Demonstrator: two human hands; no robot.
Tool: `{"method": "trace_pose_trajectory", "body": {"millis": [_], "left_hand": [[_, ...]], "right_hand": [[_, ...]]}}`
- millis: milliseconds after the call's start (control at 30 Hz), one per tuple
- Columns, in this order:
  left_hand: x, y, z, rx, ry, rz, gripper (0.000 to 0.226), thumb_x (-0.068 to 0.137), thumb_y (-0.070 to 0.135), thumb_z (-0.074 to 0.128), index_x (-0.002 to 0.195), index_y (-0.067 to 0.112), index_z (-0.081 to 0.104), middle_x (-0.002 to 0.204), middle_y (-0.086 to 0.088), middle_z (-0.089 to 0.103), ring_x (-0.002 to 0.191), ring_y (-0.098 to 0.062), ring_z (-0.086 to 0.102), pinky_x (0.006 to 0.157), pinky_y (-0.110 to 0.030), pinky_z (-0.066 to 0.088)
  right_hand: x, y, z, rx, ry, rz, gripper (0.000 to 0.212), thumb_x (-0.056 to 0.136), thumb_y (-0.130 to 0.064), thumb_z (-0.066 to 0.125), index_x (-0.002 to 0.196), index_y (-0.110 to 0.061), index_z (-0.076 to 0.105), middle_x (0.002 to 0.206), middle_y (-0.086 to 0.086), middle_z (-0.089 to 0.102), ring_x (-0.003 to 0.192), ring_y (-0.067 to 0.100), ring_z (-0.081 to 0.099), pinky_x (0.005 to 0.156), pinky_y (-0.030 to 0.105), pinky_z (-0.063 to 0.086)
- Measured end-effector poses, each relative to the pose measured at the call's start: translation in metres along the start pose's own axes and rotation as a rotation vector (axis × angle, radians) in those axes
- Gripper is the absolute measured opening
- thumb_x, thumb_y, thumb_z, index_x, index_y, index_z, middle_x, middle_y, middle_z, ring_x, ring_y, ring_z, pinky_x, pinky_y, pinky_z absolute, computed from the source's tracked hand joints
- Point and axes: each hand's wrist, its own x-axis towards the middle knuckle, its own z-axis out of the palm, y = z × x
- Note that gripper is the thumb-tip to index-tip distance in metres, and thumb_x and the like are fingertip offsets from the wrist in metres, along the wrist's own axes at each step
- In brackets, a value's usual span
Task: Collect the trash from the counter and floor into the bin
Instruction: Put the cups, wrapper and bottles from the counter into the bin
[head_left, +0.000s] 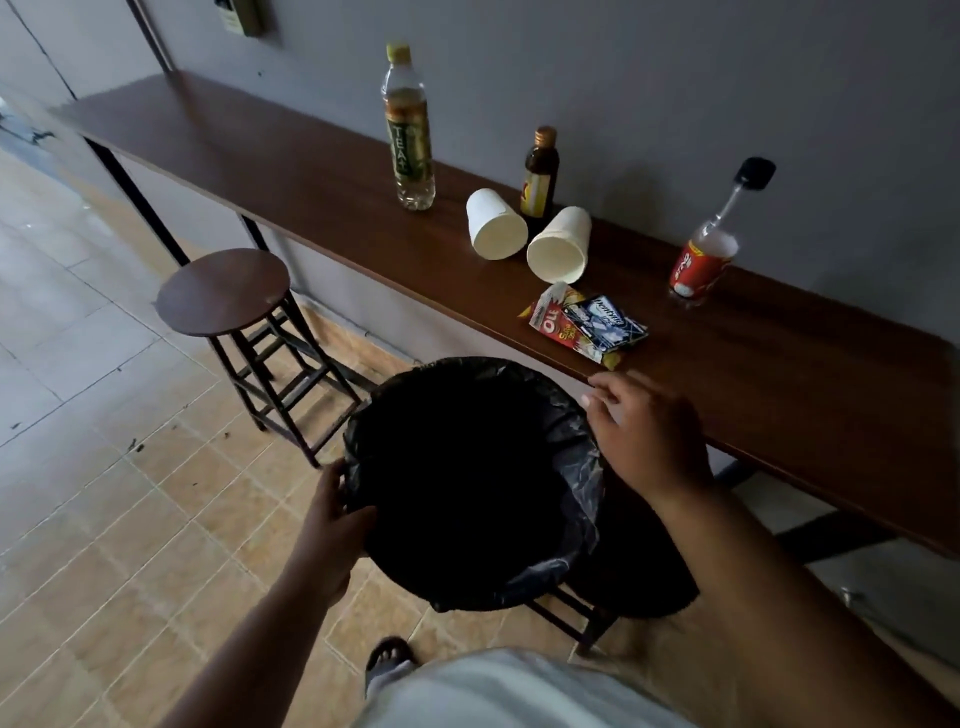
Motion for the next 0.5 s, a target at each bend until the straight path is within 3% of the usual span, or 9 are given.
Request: {"method": "trace_pose_trajectory", "body": {"millis": [100,267,367,500], "left_hand": [[0.010,0.001,-0.004,0.004,-0.053,-0.021,0.065,0.081,-0.018,0.054,0.133,0.019,0.041,0.122,-0.022,0.054,0.088,-0.033,0.063,0.050,-0.031,0.055],[0.019,0.011,-0.008,-0.003,-0.124,-0.032,0.063,0.083,-0.017,0.054,0.129,0.025,0.044,0.120,-0.018,0.055,0.093,-0.034,0.065,0.054,-0.033,0.057],[0.022,0.013,-0.010,-0.011,-0.126,-0.041,0.066,0.082,-0.019,0.053,0.133,0.021,0.043,0.122,-0.019,0.055,0.093,-0.033,0.064,0.054,-0.032,0.056],[0.025,0.013,-0.012,-0.026,-0.130,-0.048,0.067,0.081,-0.017,0.055,0.134,0.023,0.042,0.124,-0.018,0.055,0.097,-0.036,0.064,0.055,-0.032,0.056]], "right_hand": [[0.038,0.004,0.008,-0.097,0.081,-0.027,0.034,0.081,-0.020,0.067,0.113,-0.008,0.064,0.111,0.014,0.066,0.105,0.033,0.057,0.089,0.040,0.049],[0.077,0.027,0.035,-0.192,-0.140,0.085,0.061,0.083,-0.028,0.068,0.137,-0.009,0.047,0.142,0.017,0.048,0.133,0.042,0.036,0.111,0.050,0.031],[0.085,0.033,0.043,-0.183,-0.181,0.080,0.049,0.087,-0.025,0.064,0.132,-0.009,0.054,0.138,0.017,0.053,0.130,0.040,0.040,0.111,0.048,0.031],[0.082,0.024,0.040,-0.138,-0.020,-0.018,0.030,0.090,-0.002,0.056,0.118,0.002,0.063,0.120,0.023,0.064,0.114,0.038,0.056,0.100,0.040,0.044]]}}
